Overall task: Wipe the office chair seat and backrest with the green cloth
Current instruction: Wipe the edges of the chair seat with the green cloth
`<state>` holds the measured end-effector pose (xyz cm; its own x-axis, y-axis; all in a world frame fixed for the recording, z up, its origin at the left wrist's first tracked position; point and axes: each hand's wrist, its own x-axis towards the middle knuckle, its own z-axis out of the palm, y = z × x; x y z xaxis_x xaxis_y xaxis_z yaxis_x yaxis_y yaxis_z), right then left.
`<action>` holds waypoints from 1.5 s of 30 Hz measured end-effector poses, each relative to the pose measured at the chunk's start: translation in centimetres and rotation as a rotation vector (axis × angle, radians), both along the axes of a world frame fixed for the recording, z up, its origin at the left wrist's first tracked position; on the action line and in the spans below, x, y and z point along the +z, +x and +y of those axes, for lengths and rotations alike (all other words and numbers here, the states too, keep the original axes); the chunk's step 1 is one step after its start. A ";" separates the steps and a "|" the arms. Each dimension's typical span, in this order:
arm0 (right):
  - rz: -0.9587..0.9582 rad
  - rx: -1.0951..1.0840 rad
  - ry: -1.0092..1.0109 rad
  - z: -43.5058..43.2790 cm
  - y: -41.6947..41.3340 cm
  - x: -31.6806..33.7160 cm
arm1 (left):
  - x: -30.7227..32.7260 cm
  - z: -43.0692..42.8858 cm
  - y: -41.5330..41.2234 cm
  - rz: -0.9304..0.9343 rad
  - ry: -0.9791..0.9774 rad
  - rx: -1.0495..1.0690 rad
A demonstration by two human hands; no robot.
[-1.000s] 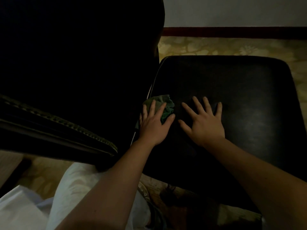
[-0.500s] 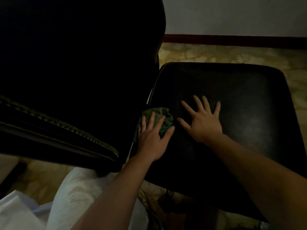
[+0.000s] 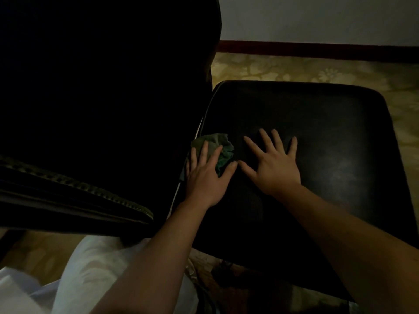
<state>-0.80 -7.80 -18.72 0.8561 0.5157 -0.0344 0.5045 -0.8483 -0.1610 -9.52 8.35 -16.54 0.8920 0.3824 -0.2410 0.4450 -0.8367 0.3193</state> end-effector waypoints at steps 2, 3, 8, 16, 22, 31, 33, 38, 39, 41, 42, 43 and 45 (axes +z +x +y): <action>0.010 0.004 -0.010 0.0 0.0 0.1 | -0.3 -0.2 -1.0 -0.007 0.030 -0.011; 0.014 0.006 -0.016 0.0 0.1 0.1 | -0.4 -0.3 -1.5 -0.008 0.044 -0.020; 0.003 0.034 -0.012 0.0 1.1 1.0 | -0.3 -0.5 -1.5 0.006 0.052 -0.025; -0.001 0.021 0.045 0.4 1.7 0.5 | 0.3 0.1 1.0 0.052 0.007 -0.020; -0.026 0.002 0.064 0.5 1.6 0.3 | 0.5 -0.1 2.7 0.024 -0.001 0.009; -0.021 -0.015 0.076 0.5 1.5 0.4 | -0.1 -0.7 -0.1 0.003 0.061 -0.012; -0.024 -0.016 0.078 0.5 1.5 0.4 | -0.3 -0.7 -0.4 -0.005 0.063 -0.017; -0.046 -0.020 0.067 0.6 1.6 0.0 | -0.1 -0.6 0.5 -0.014 0.036 -0.004; -0.052 -0.021 0.064 0.6 1.7 -0.1 | 0.0 -0.6 0.9 -0.014 0.026 -0.001; -0.063 -0.019 0.063 0.7 1.7 -0.3 | 0.2 -0.4 1.8 -0.014 0.010 0.009; -0.065 -0.018 0.063 0.7 1.7 -0.4 | 0.2 -0.2 2.3 -0.014 0.004 0.015; -0.066 -0.018 0.063 0.6 1.7 -0.4 | 0.2 -0.1 2.8 -0.016 0.001 0.021; -0.070 -0.017 0.066 0.6 1.8 -0.5 | 0.2 0.0 3.7 -0.019 -0.001 0.030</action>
